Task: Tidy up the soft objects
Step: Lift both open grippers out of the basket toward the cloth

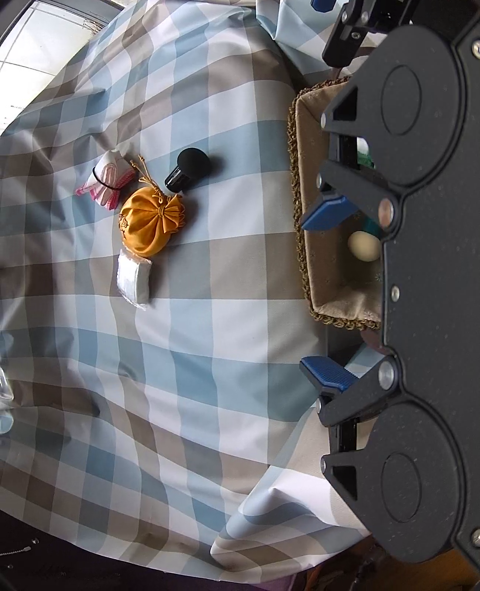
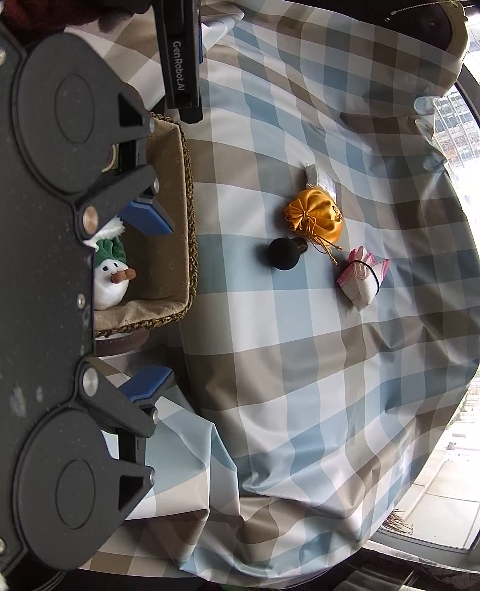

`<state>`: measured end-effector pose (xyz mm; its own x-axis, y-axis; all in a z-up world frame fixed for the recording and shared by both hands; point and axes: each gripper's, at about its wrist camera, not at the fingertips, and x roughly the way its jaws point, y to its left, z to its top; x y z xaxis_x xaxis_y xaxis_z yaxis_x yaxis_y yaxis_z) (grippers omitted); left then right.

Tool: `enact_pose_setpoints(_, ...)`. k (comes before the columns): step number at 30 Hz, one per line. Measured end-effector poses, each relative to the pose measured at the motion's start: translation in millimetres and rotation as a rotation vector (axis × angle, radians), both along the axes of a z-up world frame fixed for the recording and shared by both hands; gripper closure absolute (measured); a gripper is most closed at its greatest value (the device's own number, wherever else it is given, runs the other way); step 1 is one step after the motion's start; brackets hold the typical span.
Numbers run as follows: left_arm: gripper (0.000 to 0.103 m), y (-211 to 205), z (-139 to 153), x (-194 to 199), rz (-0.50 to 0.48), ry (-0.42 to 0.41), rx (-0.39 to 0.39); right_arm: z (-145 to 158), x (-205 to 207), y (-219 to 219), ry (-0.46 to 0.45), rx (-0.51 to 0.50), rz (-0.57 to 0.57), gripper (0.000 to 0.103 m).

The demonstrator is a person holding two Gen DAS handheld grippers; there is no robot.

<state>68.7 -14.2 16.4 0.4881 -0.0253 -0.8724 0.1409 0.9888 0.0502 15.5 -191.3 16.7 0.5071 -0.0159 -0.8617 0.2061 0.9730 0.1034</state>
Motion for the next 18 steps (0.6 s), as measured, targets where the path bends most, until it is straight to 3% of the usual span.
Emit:
enact_pose_setpoints(6,0.025,5,-5,30,0.006,-0.024,0.019,-2,24,-18,-0.016,-0.003,-0.044,0.012)
enact_pose_setpoints(18,0.023,-11,-33,75,-0.052,-0.045,0.019,-30,70,-29,0.018,-0.014,-0.059,0.01)
